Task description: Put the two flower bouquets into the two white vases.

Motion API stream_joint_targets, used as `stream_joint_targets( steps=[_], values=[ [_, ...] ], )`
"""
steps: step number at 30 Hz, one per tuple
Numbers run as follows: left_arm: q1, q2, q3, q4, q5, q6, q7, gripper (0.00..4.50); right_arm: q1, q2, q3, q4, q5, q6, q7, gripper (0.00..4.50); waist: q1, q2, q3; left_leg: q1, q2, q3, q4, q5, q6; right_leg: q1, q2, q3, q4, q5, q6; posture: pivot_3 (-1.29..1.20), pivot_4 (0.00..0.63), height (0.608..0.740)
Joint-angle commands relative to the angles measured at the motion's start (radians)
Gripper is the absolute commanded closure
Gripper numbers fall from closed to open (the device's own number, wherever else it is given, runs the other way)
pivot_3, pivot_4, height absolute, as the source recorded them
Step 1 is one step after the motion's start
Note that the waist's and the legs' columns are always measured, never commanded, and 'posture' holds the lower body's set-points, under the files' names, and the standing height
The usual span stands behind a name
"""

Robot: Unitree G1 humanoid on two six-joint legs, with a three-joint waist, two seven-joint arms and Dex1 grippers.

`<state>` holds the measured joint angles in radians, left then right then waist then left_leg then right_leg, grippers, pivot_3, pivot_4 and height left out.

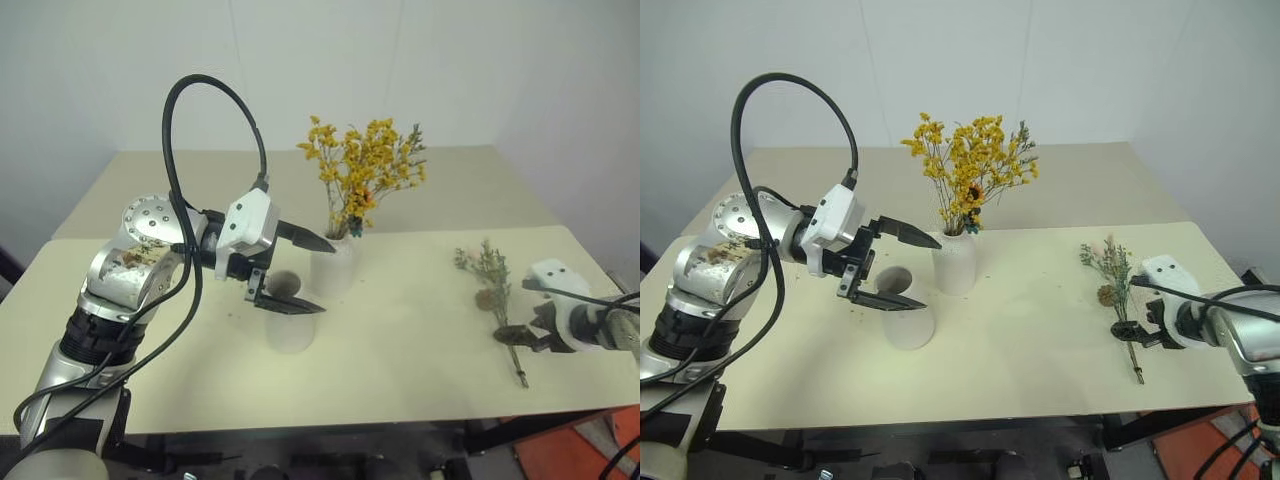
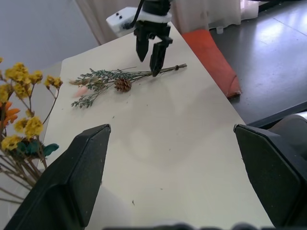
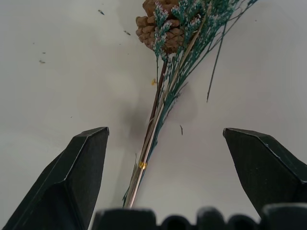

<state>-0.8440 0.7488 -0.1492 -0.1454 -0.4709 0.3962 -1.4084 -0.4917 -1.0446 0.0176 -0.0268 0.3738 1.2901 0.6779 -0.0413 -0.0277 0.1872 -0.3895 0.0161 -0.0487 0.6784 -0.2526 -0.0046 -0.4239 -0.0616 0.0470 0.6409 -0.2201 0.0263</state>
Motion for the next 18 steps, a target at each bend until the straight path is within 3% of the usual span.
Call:
stream_joint_targets(
  steps=[1,2,5,16,18],
  values=[
    [-0.015,0.005,0.009,-0.031,0.003,-0.01,-0.002,0.0,-0.063,0.01,0.027,0.086,-0.035,-0.078,0.019,0.02,-0.002,0.0,0.0,0.0,0.0,0.0,0.0,0.0,0.0,0.0,0.0,0.0,0.0,0.0,0.0,0.0,0.15,0.74],
    [-0.013,0.006,0.01,-0.033,0.004,-0.01,0.0,0.0,-0.076,0.017,0.041,0.112,-0.046,-0.096,0.022,0.02,-0.002,0.0,0.0,0.0,0.0,0.0,0.0,0.0,0.0,0.0,0.0,0.0,0.0,0.0,0.0,0.0,0.15,0.74],
    [-0.005,0.011,0.013,-0.036,0.008,-0.011,0.006,0.0,-0.12,0.042,0.067,0.197,-0.064,-0.132,0.034,0.58,-0.002,0.0,0.0,0.0,0.0,0.0,0.0,0.0,0.0,0.0,0.0,0.0,0.0,0.0,0.0,0.0,0.15,0.74],
    [0.018,0.03,0.031,-0.044,0.012,-0.01,0.035,0.0,-0.171,0.05,0.13,0.26,-0.113,-0.14,0.089,4.31,-0.001,0.0,0.0,0.0,0.0,0.0,0.0,0.0,0.0,0.0,0.0,0.0,0.001,0.0,0.0,0.0,0.15,0.74],
    [0.016,0.031,0.036,-0.04,0.014,-0.012,0.043,0.0,-0.174,0.051,0.117,0.253,-0.107,-0.121,0.093,4.44,-0.001,0.0,0.0,0.0,0.0,0.0,0.0,0.0,0.0,0.0,0.0,0.0,0.0,0.0,0.0,0.0,0.15,0.74]
  ],
)
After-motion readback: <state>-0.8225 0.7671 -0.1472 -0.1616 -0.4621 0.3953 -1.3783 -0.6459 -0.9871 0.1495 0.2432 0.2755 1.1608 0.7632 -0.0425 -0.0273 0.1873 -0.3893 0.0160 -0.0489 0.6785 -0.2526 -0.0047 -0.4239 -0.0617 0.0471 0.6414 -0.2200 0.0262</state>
